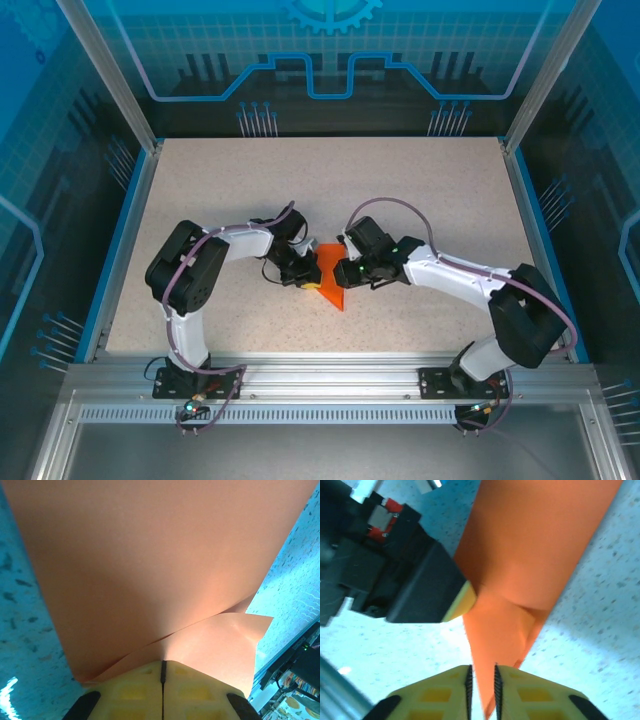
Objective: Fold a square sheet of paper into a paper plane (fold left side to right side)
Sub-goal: Third fold the triangle at the center of the table.
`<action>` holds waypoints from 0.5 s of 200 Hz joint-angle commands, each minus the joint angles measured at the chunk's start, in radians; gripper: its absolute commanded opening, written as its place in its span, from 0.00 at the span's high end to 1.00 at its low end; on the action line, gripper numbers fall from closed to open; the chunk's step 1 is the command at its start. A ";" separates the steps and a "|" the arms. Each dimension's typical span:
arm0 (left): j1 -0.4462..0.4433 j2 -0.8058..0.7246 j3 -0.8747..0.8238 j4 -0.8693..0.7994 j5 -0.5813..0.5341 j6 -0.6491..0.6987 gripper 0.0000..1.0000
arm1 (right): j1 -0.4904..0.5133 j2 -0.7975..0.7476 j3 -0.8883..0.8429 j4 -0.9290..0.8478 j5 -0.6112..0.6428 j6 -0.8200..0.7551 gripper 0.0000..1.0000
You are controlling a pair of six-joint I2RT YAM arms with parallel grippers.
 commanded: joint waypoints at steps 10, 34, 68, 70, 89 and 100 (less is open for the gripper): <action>-0.009 0.050 -0.056 -0.078 -0.109 0.006 0.93 | 0.005 0.015 -0.016 -0.030 -0.160 0.160 0.89; -0.010 0.050 -0.056 -0.072 -0.109 0.005 0.93 | 0.026 0.081 0.020 -0.033 -0.168 0.213 0.96; -0.013 0.051 -0.052 -0.074 -0.110 0.004 0.93 | 0.049 0.175 0.071 -0.036 -0.137 0.240 0.98; -0.014 0.050 -0.052 -0.074 -0.110 0.004 0.93 | 0.049 0.178 0.073 -0.036 -0.135 0.241 0.98; -0.013 0.051 -0.050 -0.075 -0.109 0.005 0.93 | 0.057 0.211 0.095 -0.036 -0.120 0.243 0.98; -0.014 0.053 -0.049 -0.075 -0.109 0.006 0.93 | 0.059 0.227 0.104 -0.035 -0.117 0.242 0.98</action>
